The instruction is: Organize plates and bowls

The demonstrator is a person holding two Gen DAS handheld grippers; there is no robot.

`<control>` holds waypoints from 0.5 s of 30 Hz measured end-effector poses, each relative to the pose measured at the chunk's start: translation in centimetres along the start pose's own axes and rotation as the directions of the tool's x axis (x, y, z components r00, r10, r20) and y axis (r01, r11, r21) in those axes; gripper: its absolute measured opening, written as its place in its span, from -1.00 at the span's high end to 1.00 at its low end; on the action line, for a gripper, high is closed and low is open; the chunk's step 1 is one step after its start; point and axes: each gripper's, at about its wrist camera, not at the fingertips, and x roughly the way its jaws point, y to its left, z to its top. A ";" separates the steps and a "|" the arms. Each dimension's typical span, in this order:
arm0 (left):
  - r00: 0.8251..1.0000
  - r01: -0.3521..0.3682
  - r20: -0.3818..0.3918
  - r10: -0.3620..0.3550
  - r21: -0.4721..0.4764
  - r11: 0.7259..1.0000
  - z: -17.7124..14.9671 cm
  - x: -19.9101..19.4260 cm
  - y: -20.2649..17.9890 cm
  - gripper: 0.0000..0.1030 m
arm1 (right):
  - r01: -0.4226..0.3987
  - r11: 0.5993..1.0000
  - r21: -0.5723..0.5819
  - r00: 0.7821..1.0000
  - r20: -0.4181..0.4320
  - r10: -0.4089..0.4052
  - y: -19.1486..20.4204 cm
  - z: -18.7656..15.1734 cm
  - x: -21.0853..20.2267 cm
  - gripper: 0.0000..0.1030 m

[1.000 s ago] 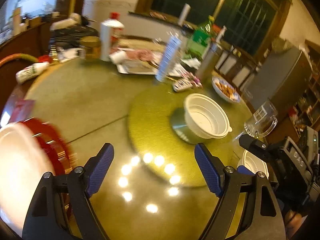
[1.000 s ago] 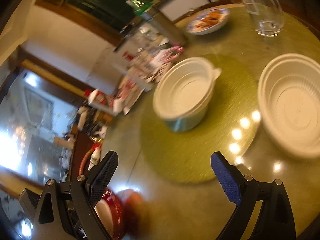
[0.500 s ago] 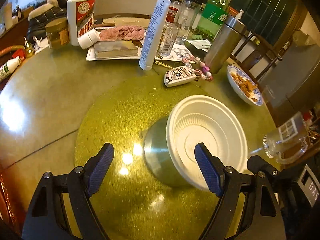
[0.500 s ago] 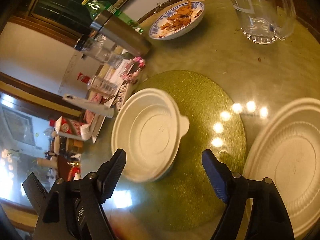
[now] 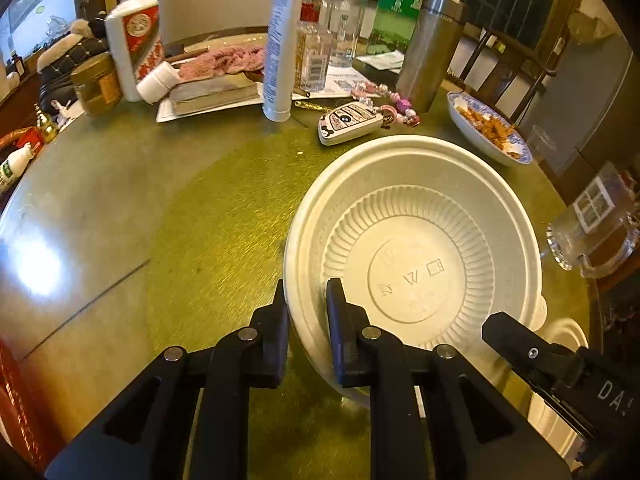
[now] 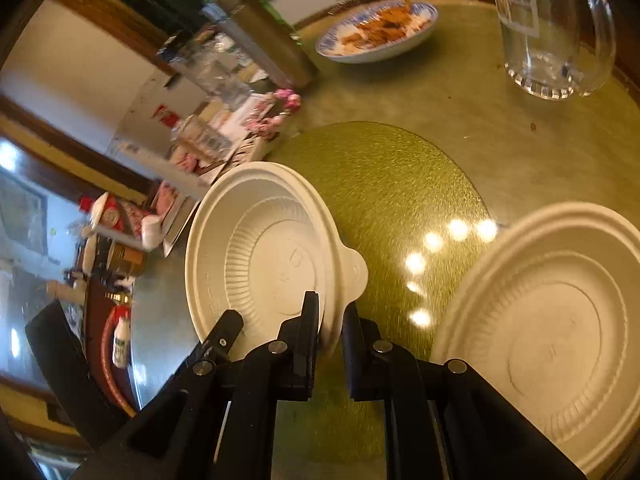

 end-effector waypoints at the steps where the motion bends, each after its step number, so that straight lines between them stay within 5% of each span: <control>1: 1.000 0.001 0.012 -0.001 -0.001 1.000 -0.5 -1.0 0.4 0.71 | -0.016 1.000 -0.004 1.000 0.004 0.016 0.0 -0.7 -0.5 0.80; 7: 0.995 -0.031 0.091 0.029 0.017 0.999 -3.6 -5.3 1.7 0.71 | -0.062 0.996 -0.058 0.995 0.078 0.067 0.8 -5.5 -3.8 0.78; 15: 0.994 -0.025 0.104 0.023 0.015 1.000 -7.9 -7.8 4.1 0.70 | -0.086 0.991 -0.107 0.987 0.129 0.099 1.1 -11.7 -6.3 0.78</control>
